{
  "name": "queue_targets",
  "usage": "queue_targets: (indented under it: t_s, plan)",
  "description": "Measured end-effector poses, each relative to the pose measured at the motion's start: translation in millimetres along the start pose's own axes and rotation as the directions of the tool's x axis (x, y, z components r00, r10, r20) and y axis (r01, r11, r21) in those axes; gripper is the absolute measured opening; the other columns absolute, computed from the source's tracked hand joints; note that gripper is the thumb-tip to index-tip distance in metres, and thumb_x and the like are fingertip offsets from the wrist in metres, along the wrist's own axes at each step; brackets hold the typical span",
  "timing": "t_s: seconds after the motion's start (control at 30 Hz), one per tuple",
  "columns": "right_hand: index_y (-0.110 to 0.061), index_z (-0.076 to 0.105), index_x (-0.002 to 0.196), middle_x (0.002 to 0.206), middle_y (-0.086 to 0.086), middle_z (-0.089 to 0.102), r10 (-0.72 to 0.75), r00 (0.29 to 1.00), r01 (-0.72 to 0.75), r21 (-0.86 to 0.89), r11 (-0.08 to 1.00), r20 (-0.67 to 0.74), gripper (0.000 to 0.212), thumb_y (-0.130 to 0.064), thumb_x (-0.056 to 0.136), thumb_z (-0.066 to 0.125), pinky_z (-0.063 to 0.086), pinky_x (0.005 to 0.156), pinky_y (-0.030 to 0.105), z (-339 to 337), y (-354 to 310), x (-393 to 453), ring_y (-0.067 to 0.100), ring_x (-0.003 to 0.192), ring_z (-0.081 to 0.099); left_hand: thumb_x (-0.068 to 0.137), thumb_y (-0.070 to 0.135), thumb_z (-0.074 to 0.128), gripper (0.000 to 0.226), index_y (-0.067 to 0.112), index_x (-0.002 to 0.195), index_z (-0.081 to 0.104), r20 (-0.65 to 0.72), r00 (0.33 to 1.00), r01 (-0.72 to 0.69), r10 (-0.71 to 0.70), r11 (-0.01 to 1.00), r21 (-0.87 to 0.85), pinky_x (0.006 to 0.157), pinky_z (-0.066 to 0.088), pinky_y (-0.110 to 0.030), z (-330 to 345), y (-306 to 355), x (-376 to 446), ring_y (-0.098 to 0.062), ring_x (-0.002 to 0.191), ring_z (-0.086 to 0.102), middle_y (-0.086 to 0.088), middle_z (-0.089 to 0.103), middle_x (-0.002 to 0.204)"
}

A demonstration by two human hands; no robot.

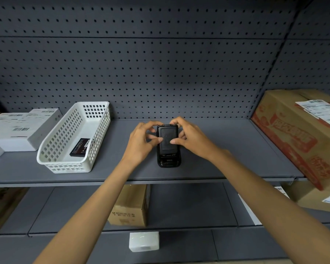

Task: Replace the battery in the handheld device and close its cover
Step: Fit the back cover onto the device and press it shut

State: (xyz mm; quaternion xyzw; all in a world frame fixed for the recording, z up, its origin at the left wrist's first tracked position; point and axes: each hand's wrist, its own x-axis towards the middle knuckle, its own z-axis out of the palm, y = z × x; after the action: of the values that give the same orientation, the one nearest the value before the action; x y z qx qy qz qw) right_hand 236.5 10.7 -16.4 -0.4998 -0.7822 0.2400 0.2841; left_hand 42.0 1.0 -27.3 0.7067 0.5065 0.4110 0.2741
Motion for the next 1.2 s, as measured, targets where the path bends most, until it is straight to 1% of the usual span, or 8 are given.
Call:
queue_targets:
  t_s: [0.1,0.23,0.4,0.6,0.73,0.87,0.97,1.2]
  plan:
    - [-0.017,0.049,0.119,0.097,-0.017,0.052,0.014,1.000,-0.014,0.007,1.000,0.011,0.041,-0.013,0.086,0.073,0.056,0.071,0.025,-2,1,-2,0.005,0.069,0.061,0.083,0.010,0.074,0.042,0.024,0.122,0.064,0.024,1.000,0.001,-0.001,1.000,-0.009,0.087,0.056,-0.029,1,-1,0,-0.017,0.080,0.071,0.001,0.050,0.100]
    - [-0.018,0.049,0.120,0.103,-0.013,0.053,0.024,0.999,-0.025,0.020,0.999,0.021,0.043,-0.013,0.085,0.074,0.055,0.069,0.022,-2,3,-5,0.003,0.067,0.062,0.083,0.011,0.074,0.042,0.026,0.121,0.064,0.040,0.999,-0.003,0.004,1.000,-0.019,0.088,0.058,-0.034,2,-3,-1,-0.019,0.080,0.071,0.002,0.050,0.099]
    - [-0.019,0.048,0.120,0.101,-0.013,0.054,0.043,0.998,-0.045,0.051,0.998,0.041,0.044,-0.011,0.085,0.073,0.052,0.063,0.012,0,6,-7,-0.008,0.063,0.061,0.085,0.009,0.072,0.043,0.023,0.124,0.063,0.057,0.998,-0.005,0.006,1.000,-0.026,0.085,0.059,-0.031,3,-5,-4,-0.015,0.075,0.069,0.004,0.050,0.098]
    - [-0.018,0.048,0.121,0.101,-0.011,0.054,0.055,0.998,-0.057,0.067,0.996,0.037,0.043,-0.010,0.086,0.071,0.048,0.061,0.007,2,5,-8,-0.011,0.063,0.060,0.086,0.007,0.071,0.042,0.022,0.124,0.062,0.044,0.999,-0.010,0.011,1.000,-0.026,0.076,0.055,-0.013,4,-5,-6,-0.011,0.071,0.063,-0.003,0.054,0.100]
    - [-0.016,0.047,0.125,0.108,-0.008,0.052,0.068,0.997,-0.071,0.052,0.996,0.046,0.044,-0.011,0.088,0.070,0.048,0.064,0.012,3,3,-9,0.000,0.068,0.062,0.085,0.013,0.072,0.047,0.025,0.128,0.059,0.074,0.997,0.016,-0.017,1.000,0.012,0.080,0.054,-0.017,5,-6,-6,-0.019,0.081,0.068,-0.007,0.058,0.103]
    - [-0.014,0.048,0.129,0.121,-0.004,0.049,0.076,0.996,-0.078,0.028,0.997,0.051,0.047,-0.012,0.088,0.070,0.047,0.068,0.014,6,3,-10,0.008,0.077,0.063,0.084,0.015,0.074,0.055,0.023,0.135,0.055,0.106,0.994,0.029,-0.033,0.999,0.042,0.072,0.046,-0.004,8,-10,-5,-0.021,0.085,0.067,-0.009,0.062,0.103]
    - [-0.013,0.050,0.131,0.128,0.002,0.048,0.082,0.996,-0.082,0.002,0.997,0.036,0.048,-0.012,0.087,0.071,0.048,0.075,0.017,8,5,-8,0.013,0.081,0.061,0.084,0.016,0.074,0.055,0.021,0.135,0.054,0.118,0.992,0.036,-0.043,0.997,0.064,0.069,0.044,-0.002,9,-12,-3,-0.022,0.087,0.066,-0.009,0.064,0.101]
    - [-0.012,0.048,0.139,0.130,0.004,0.047,0.104,0.993,-0.101,-0.048,0.994,0.050,0.056,-0.018,0.088,0.071,0.046,0.089,0.028,11,9,-6,0.014,0.100,0.051,0.086,0.018,0.072,0.057,0.018,0.139,0.051,0.184,0.979,0.071,-0.089,0.992,0.104,0.079,0.044,-0.015,9,-20,3,-0.025,0.096,0.062,-0.011,0.061,0.106]
